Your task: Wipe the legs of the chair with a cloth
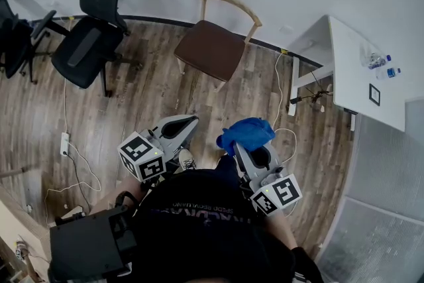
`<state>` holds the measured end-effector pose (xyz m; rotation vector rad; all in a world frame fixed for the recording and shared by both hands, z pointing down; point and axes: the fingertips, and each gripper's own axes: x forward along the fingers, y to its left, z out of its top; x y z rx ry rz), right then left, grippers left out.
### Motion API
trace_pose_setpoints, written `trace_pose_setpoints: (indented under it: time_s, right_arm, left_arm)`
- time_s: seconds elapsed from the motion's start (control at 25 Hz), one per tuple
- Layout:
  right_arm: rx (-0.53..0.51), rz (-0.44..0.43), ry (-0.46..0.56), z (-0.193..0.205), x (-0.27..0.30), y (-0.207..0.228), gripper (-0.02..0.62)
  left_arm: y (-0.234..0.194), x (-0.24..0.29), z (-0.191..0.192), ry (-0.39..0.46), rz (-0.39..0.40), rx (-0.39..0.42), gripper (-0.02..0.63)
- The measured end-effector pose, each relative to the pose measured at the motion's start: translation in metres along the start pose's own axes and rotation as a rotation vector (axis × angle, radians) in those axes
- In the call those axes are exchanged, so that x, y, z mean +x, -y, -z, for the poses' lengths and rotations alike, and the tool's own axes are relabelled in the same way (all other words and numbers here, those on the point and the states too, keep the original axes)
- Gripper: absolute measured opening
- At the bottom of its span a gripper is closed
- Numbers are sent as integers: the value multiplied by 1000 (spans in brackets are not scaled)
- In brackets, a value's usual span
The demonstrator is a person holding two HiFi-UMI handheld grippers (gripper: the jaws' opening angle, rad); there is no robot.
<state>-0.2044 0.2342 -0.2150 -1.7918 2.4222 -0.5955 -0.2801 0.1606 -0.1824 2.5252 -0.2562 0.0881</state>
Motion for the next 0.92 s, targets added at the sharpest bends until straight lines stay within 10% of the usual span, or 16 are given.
trace_pose_setpoints:
  time_s: [0.92]
  right_arm:
    - [-2,9,-11,6,-5,1,98]
  left_arm:
    - [-3,-1,-1,11,-20,10,6]
